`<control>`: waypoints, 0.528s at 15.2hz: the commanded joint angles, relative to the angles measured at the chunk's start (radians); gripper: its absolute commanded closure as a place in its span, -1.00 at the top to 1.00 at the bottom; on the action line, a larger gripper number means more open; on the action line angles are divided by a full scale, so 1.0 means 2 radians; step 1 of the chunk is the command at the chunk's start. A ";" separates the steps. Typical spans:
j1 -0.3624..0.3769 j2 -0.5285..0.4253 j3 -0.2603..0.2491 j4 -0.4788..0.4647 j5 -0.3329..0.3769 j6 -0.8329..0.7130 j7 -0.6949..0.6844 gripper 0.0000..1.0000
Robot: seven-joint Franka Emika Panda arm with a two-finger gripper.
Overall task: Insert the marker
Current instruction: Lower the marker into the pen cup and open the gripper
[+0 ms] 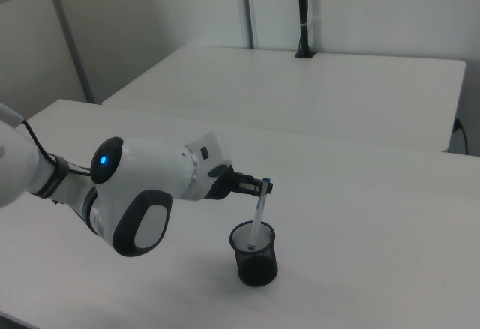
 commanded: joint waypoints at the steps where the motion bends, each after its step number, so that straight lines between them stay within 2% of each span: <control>1: 0.000 -0.016 -0.006 -0.027 -0.004 0.015 -0.028 -1.00; 3: -0.005 -0.017 -0.006 -0.026 -0.004 0.012 -0.023 -0.72; 5: -0.006 -0.020 -0.007 -0.025 -0.004 0.011 -0.019 -0.30; 7: -0.006 -0.020 -0.008 -0.024 -0.004 0.011 -0.012 -0.13; 8: -0.006 -0.020 -0.010 -0.023 -0.004 0.011 -0.009 -0.13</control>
